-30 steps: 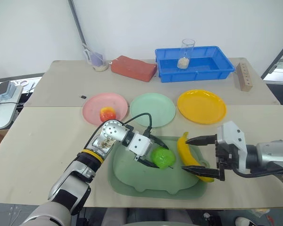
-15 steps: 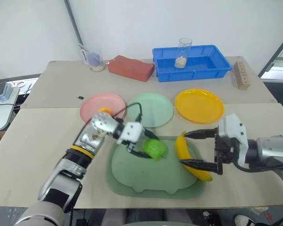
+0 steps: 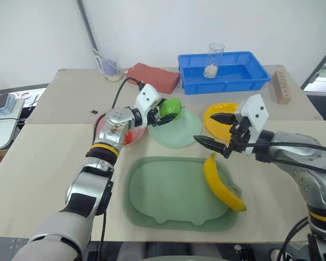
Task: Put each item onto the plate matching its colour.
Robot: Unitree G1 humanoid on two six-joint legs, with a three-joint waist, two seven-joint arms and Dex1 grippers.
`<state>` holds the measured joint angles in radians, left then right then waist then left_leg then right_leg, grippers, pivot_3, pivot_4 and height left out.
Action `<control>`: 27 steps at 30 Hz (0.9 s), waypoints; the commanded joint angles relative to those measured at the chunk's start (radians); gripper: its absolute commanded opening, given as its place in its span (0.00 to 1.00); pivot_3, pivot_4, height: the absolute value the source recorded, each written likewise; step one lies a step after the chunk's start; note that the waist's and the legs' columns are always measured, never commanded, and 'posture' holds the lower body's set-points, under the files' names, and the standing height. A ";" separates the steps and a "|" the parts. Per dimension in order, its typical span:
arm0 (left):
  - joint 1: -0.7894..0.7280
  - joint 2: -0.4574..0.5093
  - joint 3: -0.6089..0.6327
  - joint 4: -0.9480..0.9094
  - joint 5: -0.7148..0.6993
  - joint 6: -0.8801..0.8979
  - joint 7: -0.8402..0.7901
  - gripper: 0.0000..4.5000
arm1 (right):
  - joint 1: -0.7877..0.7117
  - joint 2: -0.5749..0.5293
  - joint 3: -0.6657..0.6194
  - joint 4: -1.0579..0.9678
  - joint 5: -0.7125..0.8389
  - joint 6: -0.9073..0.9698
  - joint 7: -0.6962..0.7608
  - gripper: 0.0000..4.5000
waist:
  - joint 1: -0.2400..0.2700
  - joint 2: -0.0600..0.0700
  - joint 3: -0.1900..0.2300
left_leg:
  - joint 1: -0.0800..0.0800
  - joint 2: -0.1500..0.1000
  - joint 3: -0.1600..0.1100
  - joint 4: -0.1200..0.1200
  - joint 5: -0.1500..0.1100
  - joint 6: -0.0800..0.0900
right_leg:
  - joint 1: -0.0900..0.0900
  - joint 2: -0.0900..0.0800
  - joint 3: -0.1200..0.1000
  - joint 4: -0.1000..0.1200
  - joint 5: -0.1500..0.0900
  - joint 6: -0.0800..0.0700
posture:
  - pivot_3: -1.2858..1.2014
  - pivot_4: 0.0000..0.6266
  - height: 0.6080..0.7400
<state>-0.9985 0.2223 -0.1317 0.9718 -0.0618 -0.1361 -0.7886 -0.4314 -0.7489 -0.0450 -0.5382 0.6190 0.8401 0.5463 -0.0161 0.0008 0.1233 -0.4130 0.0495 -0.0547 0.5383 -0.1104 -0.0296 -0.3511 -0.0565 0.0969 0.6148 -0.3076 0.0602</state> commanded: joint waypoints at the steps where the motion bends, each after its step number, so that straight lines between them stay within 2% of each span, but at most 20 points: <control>1: -0.036 -0.006 0.005 0.068 0.037 -0.055 0.031 0.90 | -0.036 0.010 -0.020 -0.018 -0.003 0.036 -0.038 1.00 | -0.001 0.000 0.000 | -0.001 0.000 0.000 0.000 0.000 0.000 | 0.000 0.000 0.000 0.000 0.000 0.000 | 0.52 0.24 1.00; 2: -0.039 -0.008 0.010 0.086 0.039 -0.061 0.029 0.97 | -0.043 0.012 -0.023 -0.019 -0.002 0.046 -0.045 1.00 | -0.001 0.000 0.000 | -0.001 0.000 -0.001 0.000 0.000 0.000 | 0.000 0.001 0.000 0.001 0.000 0.000 | 0.52 0.24 1.00; 3: -0.041 -0.011 0.016 0.099 0.038 -0.065 0.024 0.99 | -0.048 0.016 -0.025 -0.021 -0.001 0.055 -0.052 1.00 | 0.000 0.000 0.000 | -0.001 0.000 -0.001 -0.001 0.000 0.000 | 0.000 0.001 0.000 0.001 0.000 0.000 | 0.52 0.24 1.00; 8: -0.047 -0.006 0.045 0.096 0.016 -0.089 -0.020 0.99 | -0.033 0.019 -0.038 -0.046 0.002 0.081 -0.067 1.00 | 0.000 0.000 0.000 | -0.001 0.000 -0.001 -0.001 0.000 0.000 | -0.001 0.001 0.000 0.003 0.000 0.000 | 0.52 0.24 1.00; 11: -0.037 0.010 0.067 0.019 -0.025 -0.079 -0.115 0.99 | 0.009 0.002 -0.049 -0.066 -0.001 0.092 -0.060 1.00 | 0.001 0.000 0.000 | -0.001 0.000 -0.001 -0.001 0.000 0.000 | -0.002 0.001 0.000 0.003 0.000 0.000 | 0.52 0.24 1.00; 15: 0.023 0.076 0.047 -0.179 -0.054 -0.063 -0.273 0.99 | 0.121 -0.051 -0.061 -0.134 0.027 0.140 -0.033 1.00 | 0.001 0.001 -0.001 | -0.002 0.000 0.000 -0.001 0.000 0.000 | 0.000 0.000 -0.001 0.003 0.000 0.000 | 0.52 0.24 1.00; 22: 0.232 0.277 -0.079 -0.678 -0.172 0.015 -0.712 0.99 | 0.277 -0.143 -0.104 -0.228 0.122 0.289 0.000 1.00 | -0.020 0.003 -0.002 | 0.001 0.001 0.000 0.000 0.000 0.000 | 0.001 0.001 0.001 0.009 -0.003 -0.003 | 0.52 0.24 1.00; 27: 0.331 0.353 -0.122 -0.934 -0.257 0.067 -0.823 0.99 | 0.341 -0.151 -0.084 -0.253 0.140 0.347 -0.023 1.00 | -0.023 0.002 -0.001 | 0.004 0.002 0.000 0.000 0.000 0.000 | -0.001 0.000 0.000 0.010 -0.008 -0.012 | 0.52 0.24 1.00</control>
<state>-0.6638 0.5619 -0.2479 0.1163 -0.2813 -0.0825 -1.5837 -0.0913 -0.8989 -0.1251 -0.7518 0.7505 1.1764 0.5312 -0.0392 0.0024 0.1223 -0.4082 0.0512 -0.0534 0.5388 -0.1106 -0.0298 -0.3515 -0.0572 0.0971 0.6247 -0.3153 0.0475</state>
